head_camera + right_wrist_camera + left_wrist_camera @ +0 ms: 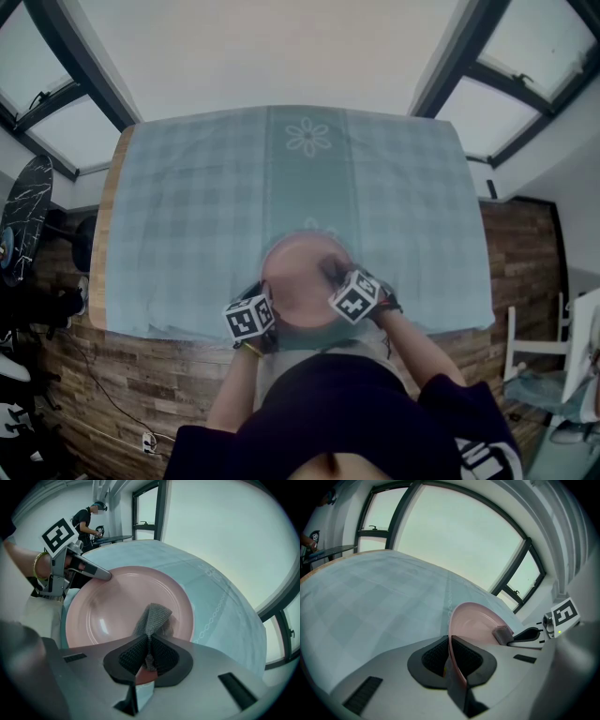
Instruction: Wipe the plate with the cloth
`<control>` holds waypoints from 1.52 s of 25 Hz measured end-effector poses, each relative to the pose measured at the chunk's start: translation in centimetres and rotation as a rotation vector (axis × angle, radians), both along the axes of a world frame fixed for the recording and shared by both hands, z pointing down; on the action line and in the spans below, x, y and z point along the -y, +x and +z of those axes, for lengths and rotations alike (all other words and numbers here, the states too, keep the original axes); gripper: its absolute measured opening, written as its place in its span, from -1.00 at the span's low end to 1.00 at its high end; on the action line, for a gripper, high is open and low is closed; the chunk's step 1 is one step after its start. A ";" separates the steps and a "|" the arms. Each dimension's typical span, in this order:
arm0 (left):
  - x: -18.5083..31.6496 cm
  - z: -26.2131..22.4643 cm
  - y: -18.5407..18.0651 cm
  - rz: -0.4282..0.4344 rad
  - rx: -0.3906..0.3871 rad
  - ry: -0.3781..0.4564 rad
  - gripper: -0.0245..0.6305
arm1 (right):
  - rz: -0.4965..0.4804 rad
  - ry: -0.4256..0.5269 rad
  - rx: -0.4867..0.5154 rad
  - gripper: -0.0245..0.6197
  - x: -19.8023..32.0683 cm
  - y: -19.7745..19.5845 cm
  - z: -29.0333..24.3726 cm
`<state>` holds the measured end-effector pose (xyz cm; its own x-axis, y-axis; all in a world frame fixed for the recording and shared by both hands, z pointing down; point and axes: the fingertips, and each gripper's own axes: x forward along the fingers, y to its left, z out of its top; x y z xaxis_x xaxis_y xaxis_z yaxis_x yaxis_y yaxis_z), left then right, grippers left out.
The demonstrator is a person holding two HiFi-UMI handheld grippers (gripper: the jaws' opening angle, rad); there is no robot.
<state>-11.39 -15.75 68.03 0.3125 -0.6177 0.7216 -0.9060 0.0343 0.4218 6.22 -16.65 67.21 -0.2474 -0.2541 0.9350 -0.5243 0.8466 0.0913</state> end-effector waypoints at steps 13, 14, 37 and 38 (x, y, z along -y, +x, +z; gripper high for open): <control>0.0 0.1 -0.1 -0.010 -0.006 -0.002 -0.83 | -0.069 -0.055 -0.005 -0.82 -3.2 -1.8 0.2; 0.0 0.1 -0.1 -0.012 -0.006 -0.002 -0.83 | -0.075 -0.063 0.002 -0.82 -3.5 -2.0 0.2; 0.0 0.1 -0.1 -0.005 0.006 0.004 -0.83 | -0.032 -0.164 0.160 -0.82 -7.1 -5.5 -0.3; 0.0 0.1 -0.1 -0.004 0.010 0.003 -0.83 | -0.008 -0.170 0.176 -0.82 -7.1 -5.5 -0.4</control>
